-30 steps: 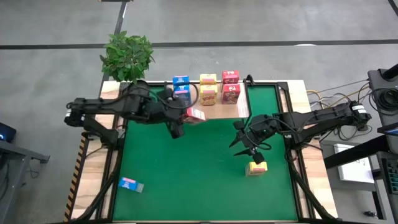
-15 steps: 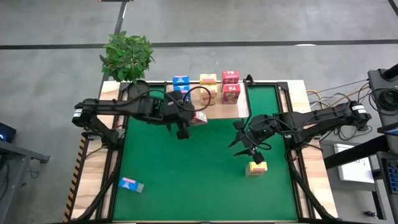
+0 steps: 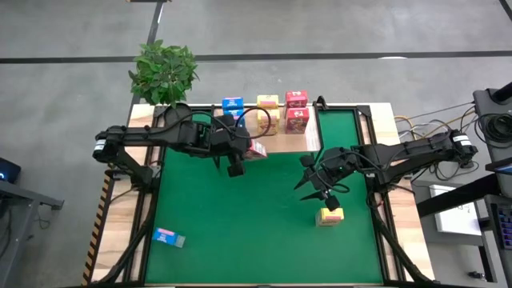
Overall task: Stack cereal on shelf
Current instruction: Put the red cereal box on the shelf aligned with the other red cereal boxes
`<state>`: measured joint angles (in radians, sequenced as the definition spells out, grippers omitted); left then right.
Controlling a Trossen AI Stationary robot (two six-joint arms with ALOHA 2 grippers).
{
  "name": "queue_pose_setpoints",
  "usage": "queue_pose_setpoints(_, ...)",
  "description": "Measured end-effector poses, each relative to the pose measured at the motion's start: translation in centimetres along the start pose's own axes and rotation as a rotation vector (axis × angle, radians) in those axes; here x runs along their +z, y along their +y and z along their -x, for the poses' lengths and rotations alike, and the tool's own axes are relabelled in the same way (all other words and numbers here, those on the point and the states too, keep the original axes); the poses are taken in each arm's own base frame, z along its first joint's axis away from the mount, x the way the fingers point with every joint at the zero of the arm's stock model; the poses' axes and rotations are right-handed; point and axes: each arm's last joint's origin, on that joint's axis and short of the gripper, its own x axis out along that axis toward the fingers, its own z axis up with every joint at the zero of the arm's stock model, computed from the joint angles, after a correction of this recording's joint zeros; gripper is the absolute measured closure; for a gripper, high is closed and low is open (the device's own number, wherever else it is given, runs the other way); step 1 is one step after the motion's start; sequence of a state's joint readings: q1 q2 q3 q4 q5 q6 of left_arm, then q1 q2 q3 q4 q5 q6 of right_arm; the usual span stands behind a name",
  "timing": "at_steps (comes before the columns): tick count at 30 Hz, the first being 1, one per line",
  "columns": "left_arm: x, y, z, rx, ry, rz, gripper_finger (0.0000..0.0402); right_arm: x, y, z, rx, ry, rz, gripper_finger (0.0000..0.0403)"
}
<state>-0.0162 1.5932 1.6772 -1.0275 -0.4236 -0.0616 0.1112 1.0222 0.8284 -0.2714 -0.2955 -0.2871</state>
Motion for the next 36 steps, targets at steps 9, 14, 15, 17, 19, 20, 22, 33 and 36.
queue_pose_setpoints(9, -0.01, 0.0, 0.0, 0.0, 0.001, 0.002, 0.0262, 0.0, 0.0, -0.01, 0.0, 0.0, -0.005, 0.0234)
queue_pose_setpoints(14, -0.01, -0.01, 0.01, -0.008, 0.001, 0.002, 0.0262, 0.0, 0.0, -0.01, 0.0, 0.0, -0.001, 0.0234)
queue_pose_setpoints(15, -0.01, -0.01, 0.01, -0.009, 0.001, 0.002, 0.0262, 0.0, 0.0, -0.01, 0.0, 0.0, -0.001, 0.0234)
queue_pose_setpoints(17, -0.01, -0.01, 0.01, -0.011, 0.001, 0.002, 0.0262, 0.02, -0.01, -0.01, -0.001, -0.002, 0.001, 0.0234)
queue_pose_setpoints(19, -0.01, 0.0, -0.01, -0.011, 0.002, 0.002, 0.0262, 0.1, -0.03, -0.01, -0.003, -0.01, 0.003, 0.0234)
queue_pose_setpoints(20, -0.01, 0.0, -0.01, -0.012, 0.001, 0.0, 0.0262, 0.12, -0.04, -0.01, -0.004, -0.012, 0.004, 0.0234)
queue_pose_setpoints(22, 0.01, -0.01, -0.02, -0.013, -0.001, -0.002, 0.0262, 0.13, -0.05, -0.01, -0.004, -0.013, 0.002, 0.0234)
queue_pose_setpoints(33, 0.03, -0.03, -0.03, -0.015, -0.004, -0.003, 0.0262, 0.13, -0.04, -0.01, -0.004, -0.014, -0.01, 0.0234)
queue_pose_setpoints(36, 0.06, -0.03, -0.03, -0.015, -0.006, -0.002, 0.0262, 0.13, -0.05, -0.01, -0.005, -0.014, -0.01, 0.0234)
